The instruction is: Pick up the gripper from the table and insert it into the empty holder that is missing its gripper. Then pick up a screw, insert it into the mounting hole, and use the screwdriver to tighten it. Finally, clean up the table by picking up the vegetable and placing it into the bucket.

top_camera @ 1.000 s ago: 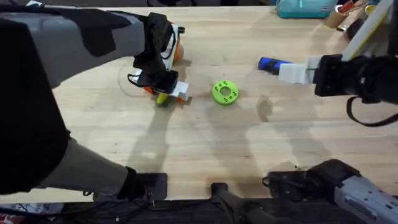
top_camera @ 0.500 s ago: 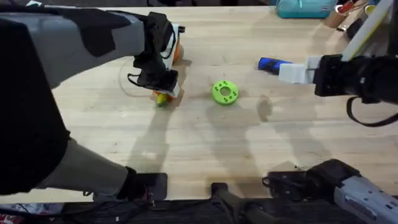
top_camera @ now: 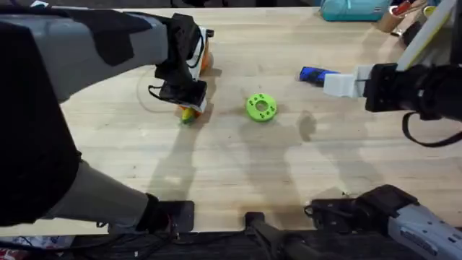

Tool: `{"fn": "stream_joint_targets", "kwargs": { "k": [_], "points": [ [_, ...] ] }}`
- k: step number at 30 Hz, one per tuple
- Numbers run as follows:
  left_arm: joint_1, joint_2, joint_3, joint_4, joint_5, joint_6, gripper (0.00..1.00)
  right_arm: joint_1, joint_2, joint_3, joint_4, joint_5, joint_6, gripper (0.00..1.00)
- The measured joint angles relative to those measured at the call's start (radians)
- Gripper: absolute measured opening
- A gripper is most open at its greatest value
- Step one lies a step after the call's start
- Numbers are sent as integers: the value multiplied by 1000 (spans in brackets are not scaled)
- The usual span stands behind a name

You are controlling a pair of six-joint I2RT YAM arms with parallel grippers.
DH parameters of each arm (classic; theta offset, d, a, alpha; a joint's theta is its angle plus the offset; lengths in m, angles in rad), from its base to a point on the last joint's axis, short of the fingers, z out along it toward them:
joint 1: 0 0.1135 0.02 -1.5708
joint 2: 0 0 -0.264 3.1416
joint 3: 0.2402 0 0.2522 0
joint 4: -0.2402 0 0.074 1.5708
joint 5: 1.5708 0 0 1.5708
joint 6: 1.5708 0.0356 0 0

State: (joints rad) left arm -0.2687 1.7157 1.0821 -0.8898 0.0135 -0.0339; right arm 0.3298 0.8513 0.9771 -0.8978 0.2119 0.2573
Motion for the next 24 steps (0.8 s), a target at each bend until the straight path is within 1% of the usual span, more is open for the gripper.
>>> {"fn": "stream_joint_targets", "kwargs": {
  "k": [6, 10, 15, 20, 24],
  "points": [
    [0, -16, 13, -3, 0, -19, 33, 0, 0, 0, 0, 0, 0, 995],
    [0, -91, 45, -21, 0, -22, 33, 0, 0, 0, 0, 0, 0, 995],
    [0, -216, 110, -56, -14, -26, 33, 0, 0, 0, 0, 0, 0, 995],
    [2, -326, 162, -54, -80, -27, 33, 0, 0, 0, 0, 0, 0, 995],
    [21, -373, 179, 15, -133, -27, 33, 0, 0, 0, 0, 0, 0, 995]
  ]
}}
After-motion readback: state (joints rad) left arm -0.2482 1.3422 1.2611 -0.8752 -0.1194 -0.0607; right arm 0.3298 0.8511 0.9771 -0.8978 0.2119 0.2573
